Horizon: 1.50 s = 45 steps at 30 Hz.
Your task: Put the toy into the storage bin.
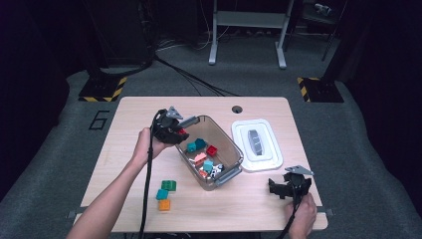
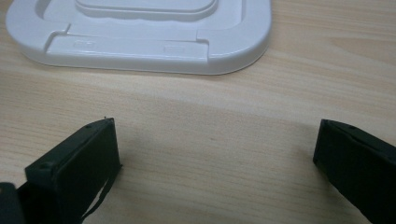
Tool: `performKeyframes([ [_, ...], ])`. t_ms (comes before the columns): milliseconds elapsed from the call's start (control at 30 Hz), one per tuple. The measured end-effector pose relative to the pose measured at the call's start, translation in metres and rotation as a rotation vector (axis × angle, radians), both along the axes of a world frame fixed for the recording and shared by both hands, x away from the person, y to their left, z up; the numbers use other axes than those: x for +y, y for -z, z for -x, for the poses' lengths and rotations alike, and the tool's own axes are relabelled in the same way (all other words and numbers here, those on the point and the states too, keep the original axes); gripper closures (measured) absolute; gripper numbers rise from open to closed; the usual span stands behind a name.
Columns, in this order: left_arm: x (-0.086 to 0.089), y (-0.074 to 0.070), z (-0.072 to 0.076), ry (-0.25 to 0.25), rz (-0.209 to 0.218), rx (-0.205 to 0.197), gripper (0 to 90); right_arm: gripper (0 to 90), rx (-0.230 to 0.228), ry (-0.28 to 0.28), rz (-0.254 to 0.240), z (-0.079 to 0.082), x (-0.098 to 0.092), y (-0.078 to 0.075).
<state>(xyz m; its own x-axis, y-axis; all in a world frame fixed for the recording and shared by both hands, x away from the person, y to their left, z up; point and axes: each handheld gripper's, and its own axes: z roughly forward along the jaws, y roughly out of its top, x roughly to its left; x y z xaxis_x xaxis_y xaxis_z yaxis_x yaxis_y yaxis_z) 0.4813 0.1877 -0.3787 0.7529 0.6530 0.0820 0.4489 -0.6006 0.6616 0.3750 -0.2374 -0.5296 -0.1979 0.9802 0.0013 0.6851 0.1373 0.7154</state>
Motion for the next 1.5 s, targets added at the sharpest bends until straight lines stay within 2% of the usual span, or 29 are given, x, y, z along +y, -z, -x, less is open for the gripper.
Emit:
performKeyframes([
  [100, -0.002, 0.005, -0.001, 0.005, 0.001, 0.033, 59.0, 0.0, 0.000, 0.001, -0.001, 0.000, 0.000, 0.000],
  [333, -0.001, 0.005, 0.000, 0.018, -0.031, 0.060, 59.0, 0.0, 0.003, 0.005, -0.003, 0.000, 0.000, 0.000],
  [567, 0.000, 0.006, 0.000, 0.021, -0.031, 0.082, 58.7, 0.0, 0.001, 0.001, 0.000, 0.000, 0.000, 0.000],
  [633, 0.000, 0.006, 0.000, 0.020, -0.034, 0.086, 55.5, 0.0, 0.000, 0.000, 0.000, 0.000, 0.000, 0.000],
  [700, 0.001, 0.005, 0.002, 0.026, -0.028, 0.080, 50.0, 0.0, 0.000, 0.000, 0.000, 0.000, 0.000, 0.000],
  [867, 0.010, -0.007, 0.016, 0.035, 0.012, 0.032, 35.8, 0.0, 0.000, 0.000, 0.000, 0.000, 0.000, 0.000],
  [967, 0.018, -0.012, 0.023, 0.020, 0.017, 0.009, 25.8, 0.0, 0.000, 0.000, 0.000, 0.000, 0.000, 0.000],
  [1133, 0.037, -0.016, 0.039, -0.017, 0.033, -0.020, 16.9, 0.0, 0.000, 0.001, -0.001, 0.000, 0.000, 0.000],
  [1300, 0.055, -0.012, 0.056, -0.038, 0.024, -0.030, 14.6, 0.0, 0.000, 0.001, -0.001, 0.000, 0.000, 0.000],
  [1500, 0.073, 0.006, 0.071, -0.085, 0.021, -0.011, 10.9, 0.0, -0.001, 0.001, -0.001, 0.000, 0.000, 0.000],
])
